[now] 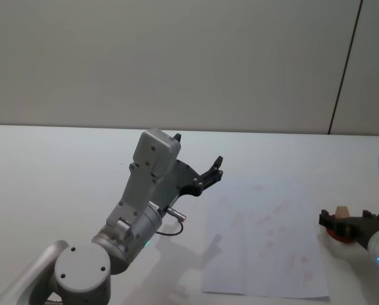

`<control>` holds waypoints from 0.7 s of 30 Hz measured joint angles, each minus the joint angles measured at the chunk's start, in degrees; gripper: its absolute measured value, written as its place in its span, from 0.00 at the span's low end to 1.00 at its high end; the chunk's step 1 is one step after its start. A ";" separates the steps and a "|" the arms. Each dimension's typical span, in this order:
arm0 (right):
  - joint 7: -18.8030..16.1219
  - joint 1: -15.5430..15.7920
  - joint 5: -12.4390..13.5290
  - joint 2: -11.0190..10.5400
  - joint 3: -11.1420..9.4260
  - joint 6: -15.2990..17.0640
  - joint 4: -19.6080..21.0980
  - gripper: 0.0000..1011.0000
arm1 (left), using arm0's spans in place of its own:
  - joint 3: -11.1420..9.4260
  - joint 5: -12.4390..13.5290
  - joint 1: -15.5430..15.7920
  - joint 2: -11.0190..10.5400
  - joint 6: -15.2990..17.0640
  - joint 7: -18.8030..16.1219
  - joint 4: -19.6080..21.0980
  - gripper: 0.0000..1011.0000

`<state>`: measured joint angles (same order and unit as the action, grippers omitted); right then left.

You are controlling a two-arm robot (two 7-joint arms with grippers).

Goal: Use the one hand to pick up the stamp and affix it onto the A4 paper.

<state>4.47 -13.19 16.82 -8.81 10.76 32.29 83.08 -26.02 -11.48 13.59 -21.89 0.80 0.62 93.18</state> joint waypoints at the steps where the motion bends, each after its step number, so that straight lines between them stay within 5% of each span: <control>1: -0.01 -0.04 -0.03 0.04 0.00 0.01 -0.09 0.99 | 0.00 0.00 0.00 0.00 0.00 0.00 0.00 0.99; 12: -0.25 -0.41 -0.38 0.45 0.07 0.04 -0.83 0.99 | 0.00 0.00 0.00 0.00 0.00 0.00 0.00 0.99; 21: -0.35 -0.54 -0.49 0.61 0.07 0.04 -1.09 0.79 | 0.00 0.00 0.00 0.00 0.00 0.00 0.00 0.99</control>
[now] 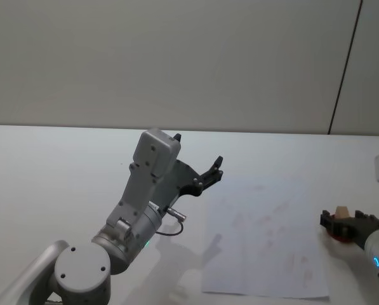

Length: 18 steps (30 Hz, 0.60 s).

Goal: Use the one hand to pick up the stamp and affix it onto the A4 paper.

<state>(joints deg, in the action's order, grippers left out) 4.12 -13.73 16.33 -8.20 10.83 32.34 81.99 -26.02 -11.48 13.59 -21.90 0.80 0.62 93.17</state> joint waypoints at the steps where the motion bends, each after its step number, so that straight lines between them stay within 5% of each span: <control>1: 0.00 0.00 0.00 0.01 0.00 0.00 -0.01 0.78 | 0.00 0.00 0.00 0.00 0.00 0.00 0.00 0.99; 18: -0.09 -0.09 -0.09 0.09 0.00 -0.06 -0.20 0.25 | 0.00 0.00 0.00 0.00 0.00 0.00 0.00 0.99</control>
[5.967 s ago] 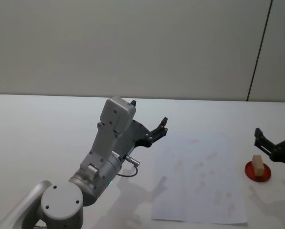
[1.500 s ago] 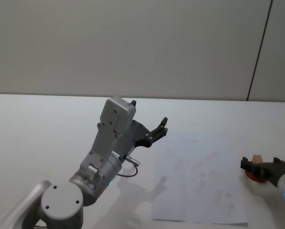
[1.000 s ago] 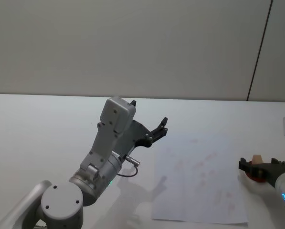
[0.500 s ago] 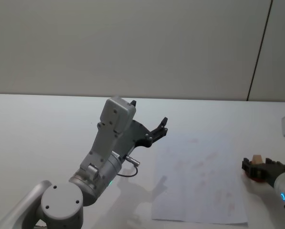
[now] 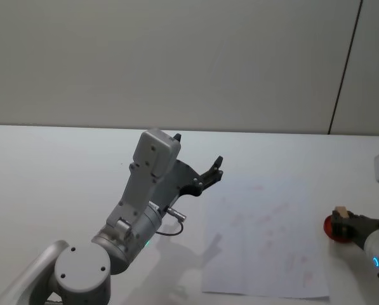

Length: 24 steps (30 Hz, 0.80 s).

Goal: Use the one hand to pick up the stamp and affix it onto the A4 paper.

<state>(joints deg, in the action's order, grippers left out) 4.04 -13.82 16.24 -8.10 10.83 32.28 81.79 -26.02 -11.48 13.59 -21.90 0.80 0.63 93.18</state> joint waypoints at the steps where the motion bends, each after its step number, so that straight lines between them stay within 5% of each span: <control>1: 0.00 0.00 0.00 0.01 0.00 0.00 0.00 0.22 | 0.00 0.00 0.00 0.00 0.00 0.00 0.00 0.99; 24: -0.32 0.08 -0.27 0.04 0.08 0.16 -0.05 0.22 | 0.00 0.00 0.00 0.00 0.00 0.00 0.00 0.99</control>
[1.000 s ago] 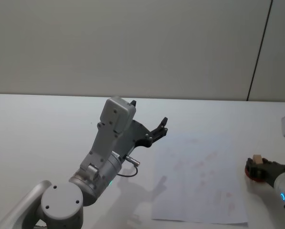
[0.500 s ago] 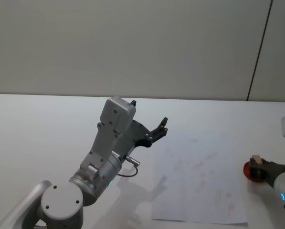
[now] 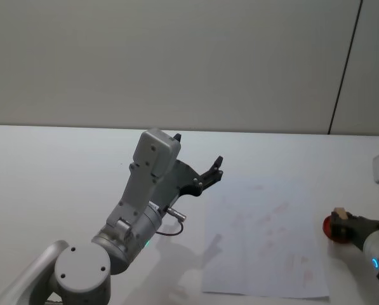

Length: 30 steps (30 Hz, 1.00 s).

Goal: Use the one hand to pick up the stamp and affix it onto the A4 paper.

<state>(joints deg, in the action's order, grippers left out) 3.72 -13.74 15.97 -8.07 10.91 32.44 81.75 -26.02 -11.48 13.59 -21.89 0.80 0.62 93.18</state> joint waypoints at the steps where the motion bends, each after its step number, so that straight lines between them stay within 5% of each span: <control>1: -0.06 0.01 -0.04 0.01 0.02 0.04 -0.02 0.22 | 0.00 0.00 0.00 0.00 0.00 0.00 0.00 0.99; 21: -1.20 -1.07 -1.58 0.76 0.38 0.23 -2.22 0.22 | 0.00 0.00 0.00 0.00 0.00 0.00 0.00 0.99; 30: -2.47 -1.95 -6.00 0.44 0.69 -0.55 -1.66 0.22 | 0.00 0.00 0.00 0.00 0.00 0.00 0.00 0.99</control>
<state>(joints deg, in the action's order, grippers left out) 1.24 -15.69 9.97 -7.63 11.60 31.89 80.09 -26.02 -11.48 13.59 -21.89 0.80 0.63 93.18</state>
